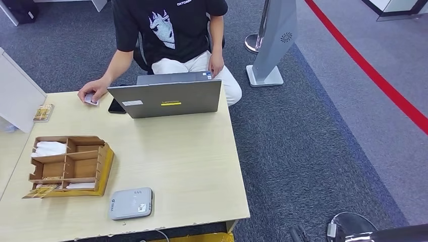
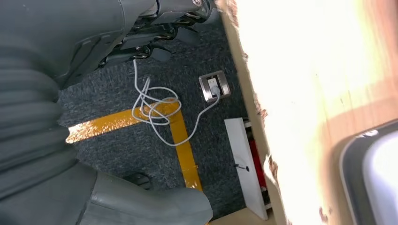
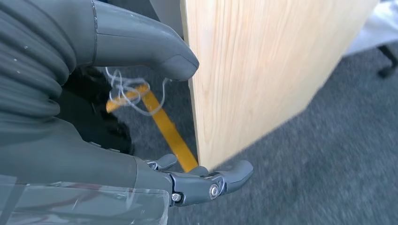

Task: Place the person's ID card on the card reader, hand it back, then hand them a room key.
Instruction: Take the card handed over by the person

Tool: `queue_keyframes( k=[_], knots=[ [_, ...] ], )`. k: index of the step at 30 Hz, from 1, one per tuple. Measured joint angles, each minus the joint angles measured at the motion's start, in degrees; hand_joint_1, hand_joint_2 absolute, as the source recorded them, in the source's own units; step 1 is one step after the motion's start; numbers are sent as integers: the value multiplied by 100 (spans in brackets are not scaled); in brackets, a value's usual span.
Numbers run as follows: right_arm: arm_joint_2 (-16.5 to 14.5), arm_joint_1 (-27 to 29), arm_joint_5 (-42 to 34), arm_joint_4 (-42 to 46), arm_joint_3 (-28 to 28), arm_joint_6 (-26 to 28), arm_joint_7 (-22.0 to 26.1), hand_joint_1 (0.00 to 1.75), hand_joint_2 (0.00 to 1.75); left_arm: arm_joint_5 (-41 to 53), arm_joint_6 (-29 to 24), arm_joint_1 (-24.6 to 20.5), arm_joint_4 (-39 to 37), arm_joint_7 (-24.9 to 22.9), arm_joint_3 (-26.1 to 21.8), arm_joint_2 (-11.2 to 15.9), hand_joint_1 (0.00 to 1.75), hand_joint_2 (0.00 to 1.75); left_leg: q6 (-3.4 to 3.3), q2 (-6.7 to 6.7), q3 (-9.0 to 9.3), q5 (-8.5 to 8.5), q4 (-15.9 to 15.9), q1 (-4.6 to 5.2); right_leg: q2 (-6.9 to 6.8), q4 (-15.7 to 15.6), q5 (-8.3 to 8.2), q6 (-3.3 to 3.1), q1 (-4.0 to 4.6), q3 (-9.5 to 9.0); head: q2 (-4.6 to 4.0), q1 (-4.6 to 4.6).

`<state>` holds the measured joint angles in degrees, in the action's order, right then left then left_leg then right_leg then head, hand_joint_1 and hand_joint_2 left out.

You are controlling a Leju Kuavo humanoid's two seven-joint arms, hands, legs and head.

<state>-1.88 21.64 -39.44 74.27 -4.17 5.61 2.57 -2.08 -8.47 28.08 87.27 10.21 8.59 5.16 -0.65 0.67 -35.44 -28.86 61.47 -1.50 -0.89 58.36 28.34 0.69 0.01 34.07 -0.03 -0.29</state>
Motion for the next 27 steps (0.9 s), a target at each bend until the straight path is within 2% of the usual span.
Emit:
queue_keyframes(
  k=[3, 5, 7, 10, 12, 15, 21, 27],
  knots=[
    [-148, 47, 223, 27, -212, -127, -13, 0, 175, 154, -459, 320, 671, -92, 137, 58, 0, 175, -16, -32, -185, 42, 66, -55, -36, 0, -53, 3, 60, 133, 1, 29],
    [-266, 77, 374, 29, -371, -243, -70, 0, 175, 327, -714, 331, 1189, -132, 263, 191, 0, 175, -32, -116, -242, 76, 72, -57, -122, -10, -60, 21, 51, 155, 2, 70],
    [-375, 56, 498, 22, -518, -353, -143, 0, 175, 378, -826, 55, 1559, -229, 444, 352, 0, 175, -35, -189, -195, 75, 51, -34, -200, -17, -21, 45, 16, 96, 2, 130],
    [-481, -17, 603, 16, -643, -483, -205, 0, 175, 294, -841, -324, 1660, -527, 671, 497, 0, 175, -6, -106, -74, 30, 32, -1, -115, -12, 0, 68, -18, 9, 1, 146],
    [-508, -29, 636, 7, -686, -549, -229, 0, 175, 284, -810, -468, 1491, -842, 762, 542, 0, 175, -27, -42, -37, 37, 32, 10, -46, -9, -28, 61, -26, -6, 1, 133],
    [-508, -62, 615, -28, -700, -596, -250, 0, 175, 212, -778, -613, 890, -1188, 816, 575, 0, 175, -51, -9, -17, 55, 32, 17, -14, -8, -67, 46, -34, -7, 1, 133],
    [-490, -122, 426, -120, -676, -515, -209, 0, 175, 55, -882, -933, -375, -763, 748, 569, 0, 175, -55, -36, 94, 43, -25, 68, -43, -10, -44, 69, -84, -104, 1, 155],
    [-468, -93, 324, -148, -635, -419, -114, 0, 175, 68, -897, -936, -550, -503, 528, 482, 0, 175, -41, -30, 190, 24, -70, 101, -32, -10, -10, 50, -113, -165, 1, 121]
  ],
)
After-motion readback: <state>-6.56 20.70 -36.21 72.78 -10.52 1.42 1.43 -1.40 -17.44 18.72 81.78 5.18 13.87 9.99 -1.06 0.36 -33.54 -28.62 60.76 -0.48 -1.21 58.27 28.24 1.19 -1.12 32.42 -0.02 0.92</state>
